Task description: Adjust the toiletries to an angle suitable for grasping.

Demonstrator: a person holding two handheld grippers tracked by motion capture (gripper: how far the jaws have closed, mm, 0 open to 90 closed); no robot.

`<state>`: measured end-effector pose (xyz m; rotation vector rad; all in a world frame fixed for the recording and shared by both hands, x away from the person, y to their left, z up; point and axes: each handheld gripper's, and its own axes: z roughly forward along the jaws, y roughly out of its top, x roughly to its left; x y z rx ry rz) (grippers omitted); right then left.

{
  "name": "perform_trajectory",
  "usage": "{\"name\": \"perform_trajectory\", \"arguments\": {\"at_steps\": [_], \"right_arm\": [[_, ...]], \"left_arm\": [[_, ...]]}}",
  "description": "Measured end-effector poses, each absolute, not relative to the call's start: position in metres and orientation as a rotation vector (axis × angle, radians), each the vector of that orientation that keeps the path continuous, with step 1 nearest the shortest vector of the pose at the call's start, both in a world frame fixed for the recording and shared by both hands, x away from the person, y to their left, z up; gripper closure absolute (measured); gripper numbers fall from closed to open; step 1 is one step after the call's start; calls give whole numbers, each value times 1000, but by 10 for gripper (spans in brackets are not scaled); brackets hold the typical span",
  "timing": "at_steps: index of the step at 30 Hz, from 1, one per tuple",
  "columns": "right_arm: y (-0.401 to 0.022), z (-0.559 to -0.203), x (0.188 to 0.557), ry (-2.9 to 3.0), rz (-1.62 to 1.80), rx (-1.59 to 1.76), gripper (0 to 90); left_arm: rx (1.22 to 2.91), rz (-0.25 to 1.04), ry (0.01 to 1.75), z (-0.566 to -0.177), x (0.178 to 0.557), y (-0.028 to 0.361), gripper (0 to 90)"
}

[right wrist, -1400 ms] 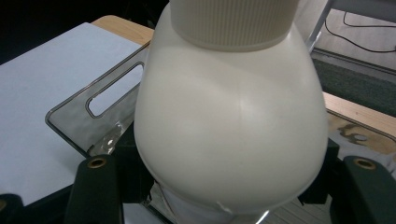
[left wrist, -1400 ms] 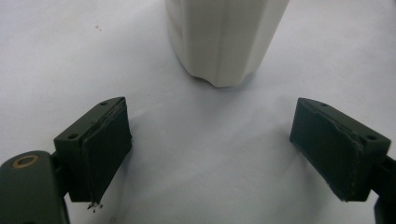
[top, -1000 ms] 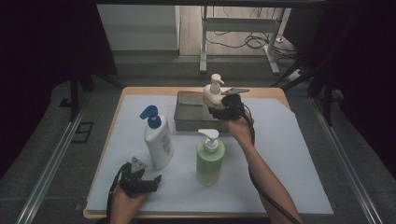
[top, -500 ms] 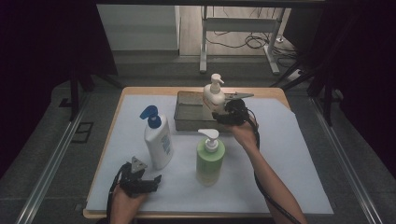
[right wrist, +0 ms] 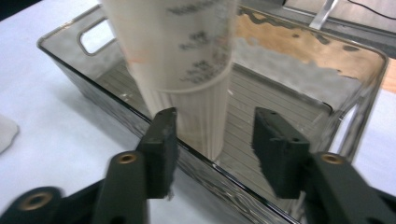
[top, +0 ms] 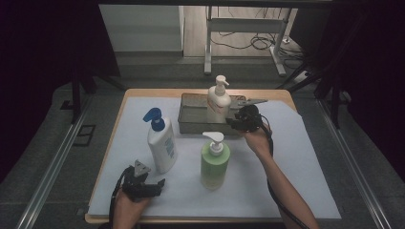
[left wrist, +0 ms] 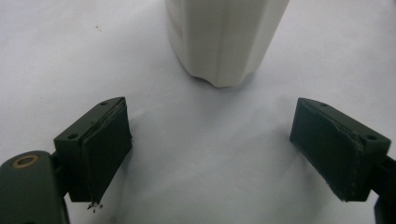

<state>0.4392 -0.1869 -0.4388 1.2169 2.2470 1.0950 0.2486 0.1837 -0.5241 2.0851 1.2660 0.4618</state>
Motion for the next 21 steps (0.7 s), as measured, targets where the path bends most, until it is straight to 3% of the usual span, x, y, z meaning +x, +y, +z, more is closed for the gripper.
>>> {"name": "perform_trajectory", "arguments": {"at_steps": [14, 21], "right_arm": [[-191, -443, 453, 2204, 1023, 1264, 883], [-183, -447, 463, 2203, 1015, 1296, 899]], "left_arm": [[2085, 462, 1266, -524, 249, 184, 120], [2085, 461, 1266, -524, 249, 184, 120]]}}
